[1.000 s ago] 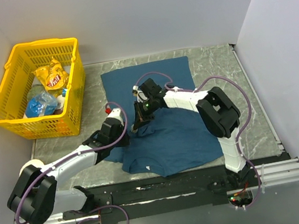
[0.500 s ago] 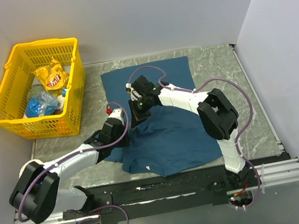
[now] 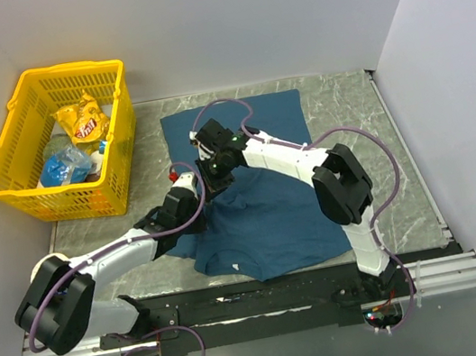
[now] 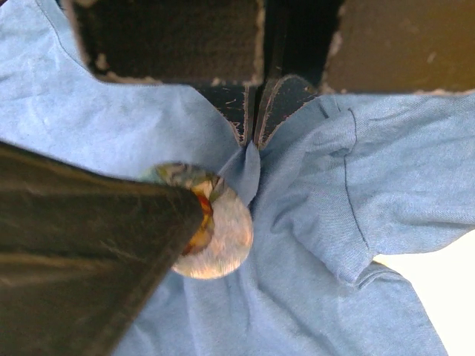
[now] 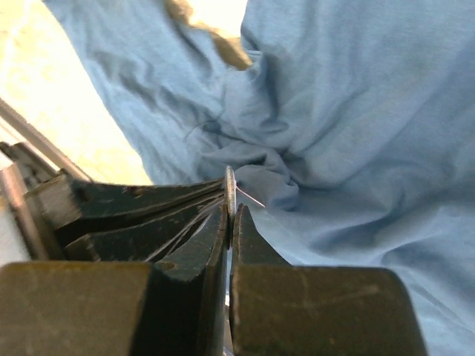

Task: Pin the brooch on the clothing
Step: Pin the brooch to the clothes.

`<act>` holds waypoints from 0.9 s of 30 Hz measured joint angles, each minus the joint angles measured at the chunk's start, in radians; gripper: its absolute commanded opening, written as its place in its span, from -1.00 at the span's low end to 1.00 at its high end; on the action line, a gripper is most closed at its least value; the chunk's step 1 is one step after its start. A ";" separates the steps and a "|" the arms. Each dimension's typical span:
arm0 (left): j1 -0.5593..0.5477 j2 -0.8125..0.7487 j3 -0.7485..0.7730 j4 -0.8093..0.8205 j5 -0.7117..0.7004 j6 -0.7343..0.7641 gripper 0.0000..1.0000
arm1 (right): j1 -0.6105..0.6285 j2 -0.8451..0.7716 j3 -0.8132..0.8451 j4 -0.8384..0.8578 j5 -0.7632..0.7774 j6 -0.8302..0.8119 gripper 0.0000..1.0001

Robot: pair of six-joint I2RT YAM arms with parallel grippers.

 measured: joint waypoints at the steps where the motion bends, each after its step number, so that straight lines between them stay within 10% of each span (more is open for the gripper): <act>1: 0.000 0.001 0.000 0.000 0.000 0.000 -0.98 | 0.000 0.008 0.008 -0.010 0.006 -0.001 -1.00; 23: 0.000 0.019 0.013 -0.032 -0.015 0.000 -0.95 | 0.055 0.079 0.239 -0.226 0.237 -0.069 -1.00; 27: 0.000 0.019 0.013 -0.037 -0.015 0.004 0.14 | 0.051 0.078 0.232 -0.222 0.219 -0.071 -1.00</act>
